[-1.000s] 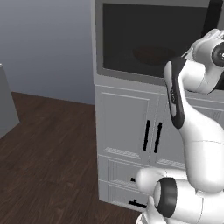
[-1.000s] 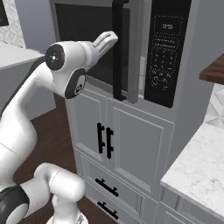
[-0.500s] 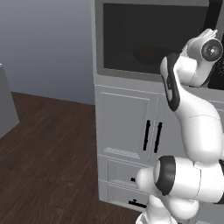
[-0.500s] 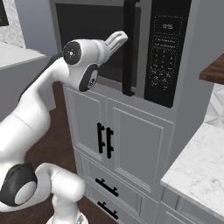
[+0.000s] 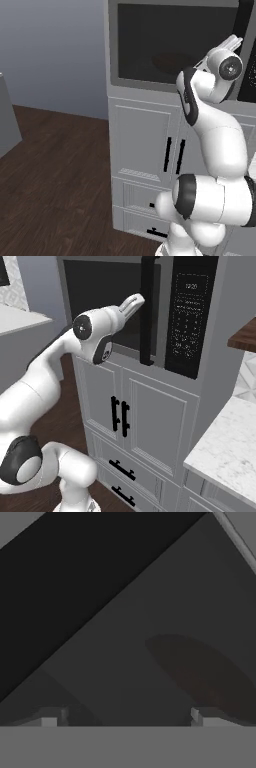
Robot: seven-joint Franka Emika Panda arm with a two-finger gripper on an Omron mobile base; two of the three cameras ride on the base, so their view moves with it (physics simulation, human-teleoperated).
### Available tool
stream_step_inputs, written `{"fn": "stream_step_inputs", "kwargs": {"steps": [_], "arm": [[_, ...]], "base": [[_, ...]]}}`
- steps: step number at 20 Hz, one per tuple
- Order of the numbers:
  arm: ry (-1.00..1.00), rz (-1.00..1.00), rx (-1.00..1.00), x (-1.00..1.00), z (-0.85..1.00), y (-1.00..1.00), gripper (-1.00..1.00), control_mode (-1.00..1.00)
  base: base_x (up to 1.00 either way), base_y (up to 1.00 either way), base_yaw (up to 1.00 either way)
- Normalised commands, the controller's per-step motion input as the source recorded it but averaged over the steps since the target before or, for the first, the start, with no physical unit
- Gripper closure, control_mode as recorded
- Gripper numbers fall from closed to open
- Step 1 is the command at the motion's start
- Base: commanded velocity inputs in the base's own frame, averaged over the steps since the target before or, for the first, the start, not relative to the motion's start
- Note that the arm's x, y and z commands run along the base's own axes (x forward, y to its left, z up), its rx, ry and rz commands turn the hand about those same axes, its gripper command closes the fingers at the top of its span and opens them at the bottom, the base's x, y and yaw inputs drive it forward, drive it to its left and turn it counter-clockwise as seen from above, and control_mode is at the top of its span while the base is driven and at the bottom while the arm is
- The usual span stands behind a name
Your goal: Pick the carrot from the sink and place it in the bowl. Then pick the bowl and place it in the microwave. Then close the microwave door and press the start button.
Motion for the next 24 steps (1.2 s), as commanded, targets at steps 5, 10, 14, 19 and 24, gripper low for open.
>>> {"fn": "stream_step_inputs", "kwargs": {"steps": [5,10,14,19,24], "arm": [[0.05,0.0,0.01,-0.51,0.04,0.6,-1.0,-1.0],[0.1,0.01,-0.13,-0.76,0.33,0.49,-1.0,-1.0],[0.3,0.01,-0.24,-1.0,0.32,0.14,-1.0,-1.0],[0.44,0.0,-0.33,-1.0,0.17,-0.01,-1.0,-1.0],[0.43,0.0,-0.43,-0.96,0.04,-0.01,-1.0,-1.0]], "base": [[0.0,0.0,0.0],[0.0,0.0,0.0],[0.0,0.0,0.0],[0.0,0.0,0.0],[0.0,0.0,0.0]]}}
